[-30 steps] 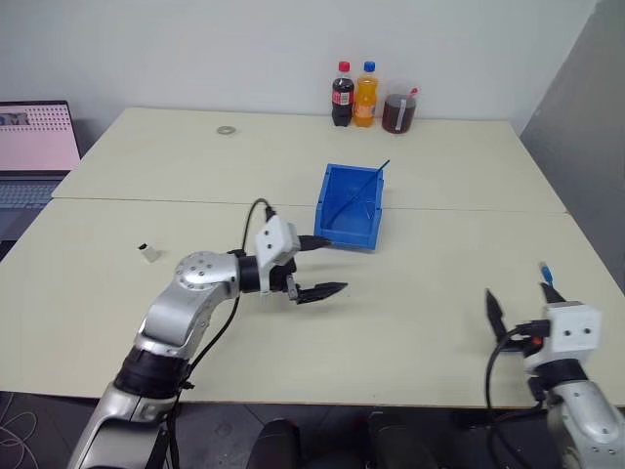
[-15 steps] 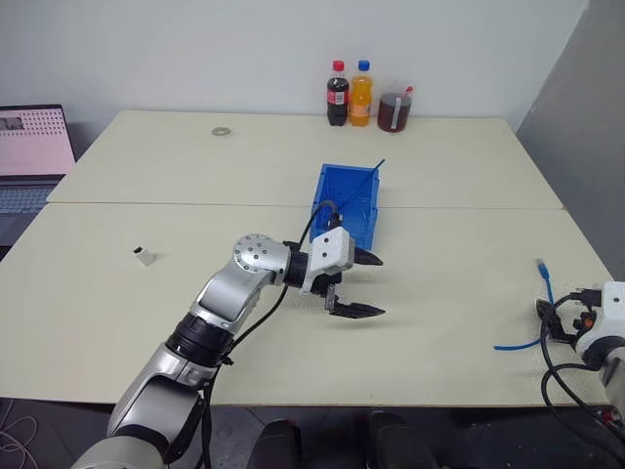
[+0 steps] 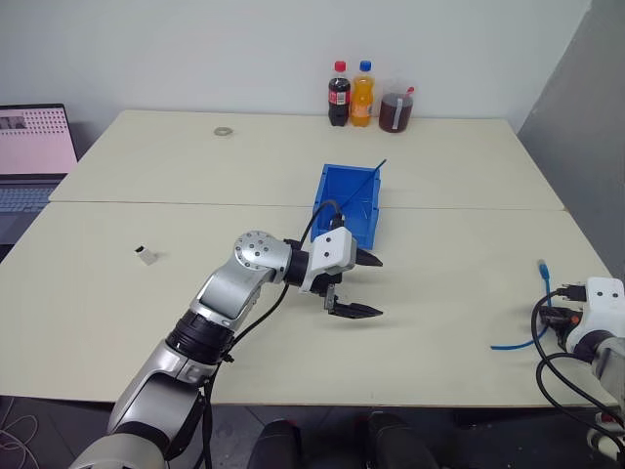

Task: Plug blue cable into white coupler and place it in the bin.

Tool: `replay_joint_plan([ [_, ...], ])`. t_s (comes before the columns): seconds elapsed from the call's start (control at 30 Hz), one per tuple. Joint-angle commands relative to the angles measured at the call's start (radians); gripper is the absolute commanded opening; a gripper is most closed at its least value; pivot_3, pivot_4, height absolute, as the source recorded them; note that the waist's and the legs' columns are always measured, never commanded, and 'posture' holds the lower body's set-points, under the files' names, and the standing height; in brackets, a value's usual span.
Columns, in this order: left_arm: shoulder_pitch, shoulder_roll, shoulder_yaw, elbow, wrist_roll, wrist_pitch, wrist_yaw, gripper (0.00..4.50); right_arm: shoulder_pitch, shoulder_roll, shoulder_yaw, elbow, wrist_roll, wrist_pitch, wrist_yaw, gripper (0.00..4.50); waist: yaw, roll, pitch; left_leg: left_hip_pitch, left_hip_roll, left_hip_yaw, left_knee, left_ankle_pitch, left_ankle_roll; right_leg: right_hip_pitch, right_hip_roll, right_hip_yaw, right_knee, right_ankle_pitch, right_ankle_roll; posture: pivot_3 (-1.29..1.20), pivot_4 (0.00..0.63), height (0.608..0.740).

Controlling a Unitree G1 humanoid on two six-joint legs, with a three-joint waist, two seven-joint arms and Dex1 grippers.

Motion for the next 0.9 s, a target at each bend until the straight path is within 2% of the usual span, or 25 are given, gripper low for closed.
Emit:
replay_joint_plan([
  [0.03,-0.018,0.005,0.006,-0.041,0.007,-0.006,0.001,4.50,-0.026,0.031,-0.065,0.016,0.040,0.010,-0.006,0.09,0.000,0.000,0.000,0.000,0.000,0.000,0.000,0.000,0.000,0.000,0.000,0.000,0.000,0.000,0.000,0.00,0.150,0.740],
  [0.1,-0.012,0.012,0.010,-0.040,0.008,-0.008,0.001,4.50,-0.032,0.023,-0.076,0.017,0.061,0.004,0.030,0.09,0.000,0.000,0.000,0.000,0.000,0.000,0.000,0.000,0.000,0.000,0.000,0.000,0.000,0.000,0.000,0.00,0.150,0.740],
  [0.23,0.019,0.046,0.036,-0.058,0.001,0.004,0.011,4.50,0.019,-0.110,-0.024,0.003,0.085,-0.065,0.244,0.09,-0.002,0.001,0.001,0.000,0.000,0.001,0.000,0.000,0.000,0.000,0.000,0.001,0.000,0.000,0.000,0.00,0.150,0.740],
  [0.4,0.101,0.126,0.098,-0.101,-0.018,0.034,0.030,4.50,0.102,-0.335,0.098,-0.059,0.024,-0.323,0.562,0.09,-0.006,0.002,0.001,0.002,0.001,0.001,-0.001,0.000,0.000,0.000,0.001,0.001,0.000,0.000,0.000,0.00,0.150,0.740],
  [0.53,0.223,0.229,0.163,-0.140,-0.018,0.041,0.040,4.50,0.074,-0.435,0.222,-0.104,-0.028,-0.509,0.727,0.09,-0.008,0.001,0.001,0.002,0.003,0.000,0.000,0.000,0.000,0.000,0.003,0.000,0.000,0.000,0.000,0.00,0.150,0.740],
  [0.6,0.307,0.286,0.224,-0.152,-0.026,0.048,0.058,4.50,-0.016,-0.426,0.341,-0.124,-0.067,-0.572,0.757,0.09,-0.020,0.001,0.002,0.003,0.004,0.000,-0.001,0.000,0.000,0.000,0.003,0.001,0.000,0.000,0.000,0.00,0.150,0.740],
  [0.67,0.389,0.336,0.280,-0.158,-0.031,0.042,0.075,4.50,-0.129,-0.370,0.475,-0.112,-0.132,-0.632,0.757,0.09,-0.028,-0.002,0.004,0.004,0.006,-0.002,-0.001,0.000,0.000,0.000,0.003,0.001,0.000,0.000,0.000,0.00,0.150,0.740],
  [0.8,0.530,0.409,0.373,-0.171,-0.044,0.026,0.080,4.50,-0.332,-0.205,0.717,-0.028,-0.250,-0.705,0.765,0.09,-0.026,-0.004,0.005,0.004,0.006,-0.003,-0.001,0.000,0.000,0.000,0.003,0.000,0.001,0.000,0.000,0.00,0.150,0.740],
  [0.9,0.579,0.430,0.436,-0.151,-0.050,0.018,0.103,4.50,-0.451,-0.070,0.853,0.065,-0.307,-0.715,0.776,0.09,-0.015,-0.004,0.006,0.002,0.006,-0.003,-0.001,0.000,0.000,-0.002,0.002,-0.001,0.001,0.000,-0.001,0.00,0.150,0.740],
])
